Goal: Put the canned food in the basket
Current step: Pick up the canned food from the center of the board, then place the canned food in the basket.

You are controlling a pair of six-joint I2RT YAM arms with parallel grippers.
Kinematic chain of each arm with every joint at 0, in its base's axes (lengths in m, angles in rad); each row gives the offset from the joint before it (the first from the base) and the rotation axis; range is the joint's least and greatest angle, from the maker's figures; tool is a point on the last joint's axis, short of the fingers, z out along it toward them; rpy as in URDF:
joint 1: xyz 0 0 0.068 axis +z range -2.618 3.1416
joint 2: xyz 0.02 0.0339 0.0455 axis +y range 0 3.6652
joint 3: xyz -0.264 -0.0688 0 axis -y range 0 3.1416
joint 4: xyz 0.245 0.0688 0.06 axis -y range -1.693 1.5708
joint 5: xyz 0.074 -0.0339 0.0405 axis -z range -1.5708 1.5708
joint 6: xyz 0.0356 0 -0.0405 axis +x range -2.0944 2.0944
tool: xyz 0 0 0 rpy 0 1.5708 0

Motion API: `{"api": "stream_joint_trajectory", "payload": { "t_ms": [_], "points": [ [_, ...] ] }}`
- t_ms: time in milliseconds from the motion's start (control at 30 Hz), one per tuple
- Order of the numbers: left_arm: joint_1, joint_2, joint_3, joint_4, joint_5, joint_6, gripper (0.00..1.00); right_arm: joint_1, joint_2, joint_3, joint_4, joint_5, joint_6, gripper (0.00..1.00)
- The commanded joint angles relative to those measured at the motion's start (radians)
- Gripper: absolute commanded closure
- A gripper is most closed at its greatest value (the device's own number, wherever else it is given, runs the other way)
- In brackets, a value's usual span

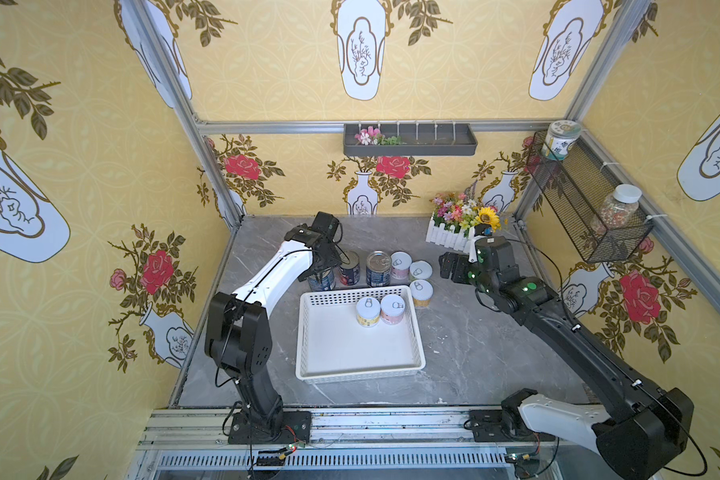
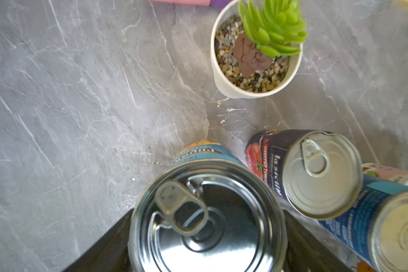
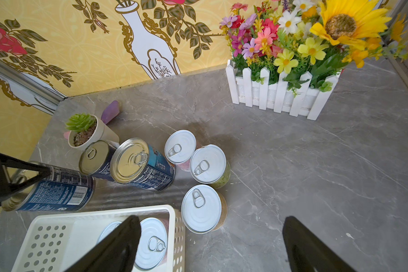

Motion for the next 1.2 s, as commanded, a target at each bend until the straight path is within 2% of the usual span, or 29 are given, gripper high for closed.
{"api": "stream_joint_trajectory", "payload": {
  "t_ms": [0,233,333,467,667,867,1167],
  "points": [
    [-0.01,-0.04,0.006,0.005,-0.019,-0.013,0.28,-0.001,0.004,0.009,0.02,-0.003,-0.002,0.03],
    [-0.078,-0.115,0.039,-0.066,-0.02,-0.023,0.27,0.0,0.004,0.009,0.021,-0.001,-0.003,0.03],
    [-0.153,-0.167,0.051,-0.089,-0.038,-0.031,0.27,-0.001,0.004,0.01,0.02,0.0,-0.003,0.03],
    [-0.195,-0.248,0.042,-0.095,-0.04,-0.044,0.27,-0.001,0.006,0.009,0.021,0.0,-0.003,0.03],
    [-0.239,-0.331,-0.027,-0.077,0.008,-0.042,0.27,-0.001,0.007,0.009,0.021,0.001,-0.005,0.03],
    [-0.29,-0.384,-0.095,-0.063,0.01,-0.047,0.27,0.0,0.007,0.007,0.021,0.007,-0.006,0.03],
    [-0.296,-0.426,-0.21,0.003,0.037,-0.032,0.27,0.0,0.012,0.005,0.022,0.01,-0.007,0.03]
  ]
}}
